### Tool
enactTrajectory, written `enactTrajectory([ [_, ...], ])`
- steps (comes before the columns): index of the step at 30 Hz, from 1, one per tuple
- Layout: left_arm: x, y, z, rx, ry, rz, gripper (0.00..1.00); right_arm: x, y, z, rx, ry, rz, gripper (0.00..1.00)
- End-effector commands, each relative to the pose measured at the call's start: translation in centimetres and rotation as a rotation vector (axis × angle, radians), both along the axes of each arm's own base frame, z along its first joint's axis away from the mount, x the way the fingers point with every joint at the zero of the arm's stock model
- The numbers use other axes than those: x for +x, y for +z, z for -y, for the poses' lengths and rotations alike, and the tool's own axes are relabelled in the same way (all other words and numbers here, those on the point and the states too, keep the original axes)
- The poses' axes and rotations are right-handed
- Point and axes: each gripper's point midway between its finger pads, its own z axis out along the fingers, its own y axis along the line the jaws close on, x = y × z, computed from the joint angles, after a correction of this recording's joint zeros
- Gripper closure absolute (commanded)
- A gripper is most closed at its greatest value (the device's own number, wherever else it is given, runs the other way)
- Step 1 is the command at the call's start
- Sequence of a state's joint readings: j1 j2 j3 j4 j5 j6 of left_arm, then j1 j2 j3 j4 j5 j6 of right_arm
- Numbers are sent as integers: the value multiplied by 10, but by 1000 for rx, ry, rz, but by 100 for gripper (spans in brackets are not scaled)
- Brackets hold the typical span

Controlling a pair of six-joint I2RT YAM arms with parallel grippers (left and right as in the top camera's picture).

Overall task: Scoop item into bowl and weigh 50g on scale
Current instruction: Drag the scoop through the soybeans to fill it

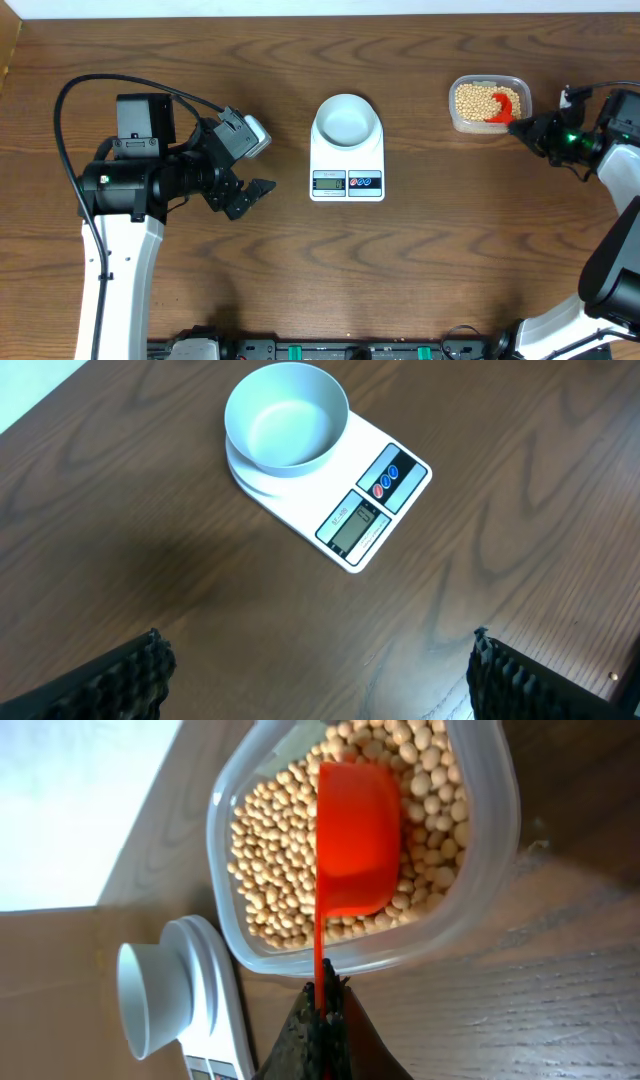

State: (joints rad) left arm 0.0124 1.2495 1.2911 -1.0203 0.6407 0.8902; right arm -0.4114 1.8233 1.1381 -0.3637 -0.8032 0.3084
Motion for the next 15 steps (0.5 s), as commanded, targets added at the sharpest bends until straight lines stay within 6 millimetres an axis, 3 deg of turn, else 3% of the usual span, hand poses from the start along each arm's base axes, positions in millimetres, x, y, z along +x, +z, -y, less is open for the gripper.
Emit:
enactTrajectory([
  [1,3,3,-2,1,13,5,4,0,12,2,81,13,42,99],
  [15,3,4,-2,1,13,5,4,-6,26,18,171,4,93,99],
])
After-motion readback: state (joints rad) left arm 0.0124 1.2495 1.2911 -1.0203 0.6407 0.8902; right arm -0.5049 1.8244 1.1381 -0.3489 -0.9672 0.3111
